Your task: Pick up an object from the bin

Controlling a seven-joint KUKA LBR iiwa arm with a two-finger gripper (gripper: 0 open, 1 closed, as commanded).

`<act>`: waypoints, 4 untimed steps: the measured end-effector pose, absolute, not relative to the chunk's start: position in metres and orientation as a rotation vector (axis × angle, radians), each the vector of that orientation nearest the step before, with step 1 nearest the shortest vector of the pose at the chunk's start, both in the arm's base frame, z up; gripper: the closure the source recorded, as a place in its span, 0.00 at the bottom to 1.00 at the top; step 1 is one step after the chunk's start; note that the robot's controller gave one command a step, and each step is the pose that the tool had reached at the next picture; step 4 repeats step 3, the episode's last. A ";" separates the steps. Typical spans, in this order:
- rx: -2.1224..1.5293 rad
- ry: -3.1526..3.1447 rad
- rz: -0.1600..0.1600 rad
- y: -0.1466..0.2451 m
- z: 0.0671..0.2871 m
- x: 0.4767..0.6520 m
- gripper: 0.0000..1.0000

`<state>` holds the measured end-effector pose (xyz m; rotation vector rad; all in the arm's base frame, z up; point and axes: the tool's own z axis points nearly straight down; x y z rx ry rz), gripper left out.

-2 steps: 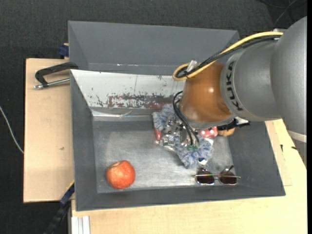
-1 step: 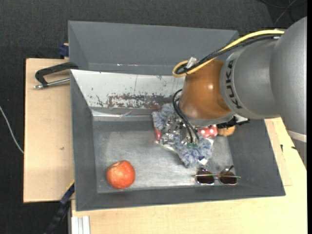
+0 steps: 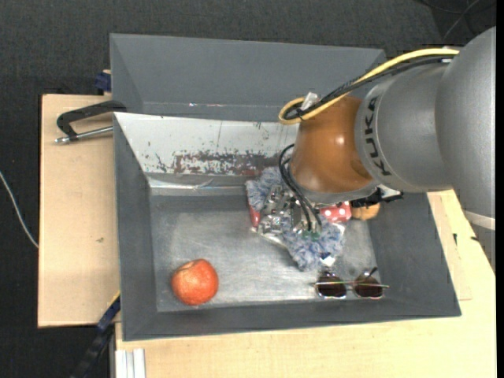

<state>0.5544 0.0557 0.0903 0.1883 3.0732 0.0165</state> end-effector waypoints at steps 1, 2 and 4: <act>0.188 3.073 0.017 0.056 0.090 0.554 1.00; 0.188 3.073 0.017 0.056 0.090 0.554 1.00; 0.188 3.073 0.017 0.056 0.090 0.554 1.00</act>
Offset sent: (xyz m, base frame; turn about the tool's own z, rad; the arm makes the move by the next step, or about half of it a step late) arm 0.0000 0.0000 0.0000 0.0000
